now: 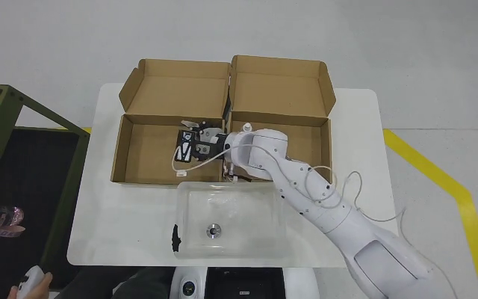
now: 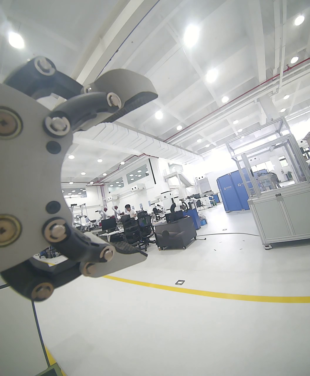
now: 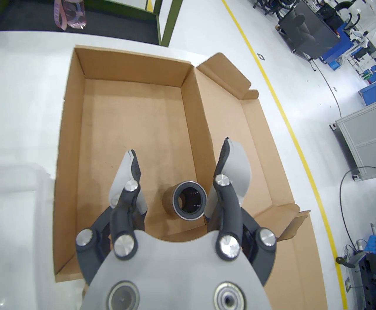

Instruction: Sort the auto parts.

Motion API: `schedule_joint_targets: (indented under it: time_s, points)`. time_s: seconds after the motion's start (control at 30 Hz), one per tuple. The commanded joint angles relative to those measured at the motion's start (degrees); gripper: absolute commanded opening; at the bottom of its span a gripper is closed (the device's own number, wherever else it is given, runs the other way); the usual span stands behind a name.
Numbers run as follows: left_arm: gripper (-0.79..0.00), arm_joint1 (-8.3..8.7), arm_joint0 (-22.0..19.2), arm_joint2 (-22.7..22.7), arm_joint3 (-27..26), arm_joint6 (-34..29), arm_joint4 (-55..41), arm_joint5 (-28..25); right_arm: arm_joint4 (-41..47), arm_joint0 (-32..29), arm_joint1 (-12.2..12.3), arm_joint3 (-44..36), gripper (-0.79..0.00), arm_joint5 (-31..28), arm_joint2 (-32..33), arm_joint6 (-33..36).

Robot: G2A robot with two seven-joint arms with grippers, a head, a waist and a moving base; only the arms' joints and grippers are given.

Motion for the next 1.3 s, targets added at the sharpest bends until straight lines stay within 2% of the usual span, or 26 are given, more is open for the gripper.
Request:
schedule_joint_targets:
  time_s: [0.0,0.1,0.23,0.3,0.47,0.67,0.97,1.27]
  points:
    - [0.0,0.0,0.0,0.0,0.0,0.0,0.0,0.0,0.6,-1.8,0.5,-2.8,-0.332,-1.4,1.0,0.5]
    - [0.0,0.0,0.0,0.0,0.0,0.0,0.0,0.0,1.1,-5.1,1.4,-7.4,-0.348,-3.3,2.7,1.6]
    - [0.0,0.0,0.0,0.0,0.0,0.0,0.0,0.0,0.5,-9.8,2.9,-13.3,-0.305,-6.3,5.1,3.1]
    - [0.0,0.0,0.0,0.0,0.0,0.0,0.0,0.0,0.2,-12.0,3.6,-15.9,-0.326,-8.2,6.1,3.5]
    - [0.0,0.0,0.0,0.0,0.0,0.0,0.0,0.0,-0.8,-17.2,5.0,-21.5,-0.323,-11.8,8.0,4.2]
    - [0.0,0.0,0.0,0.0,0.0,0.0,0.0,0.0,-2.9,-23.1,6.7,-27.0,-0.274,-15.4,10.0,4.4]
    - [0.0,0.0,0.0,0.0,0.0,0.0,0.0,0.0,-6.3,-29.4,8.5,-31.7,-0.237,-18.5,11.2,2.8]
    - [0.0,0.0,0.0,0.0,0.0,0.0,0.0,0.0,-10.6,-32.7,9.8,-31.5,-0.252,-20.1,10.4,1.4]
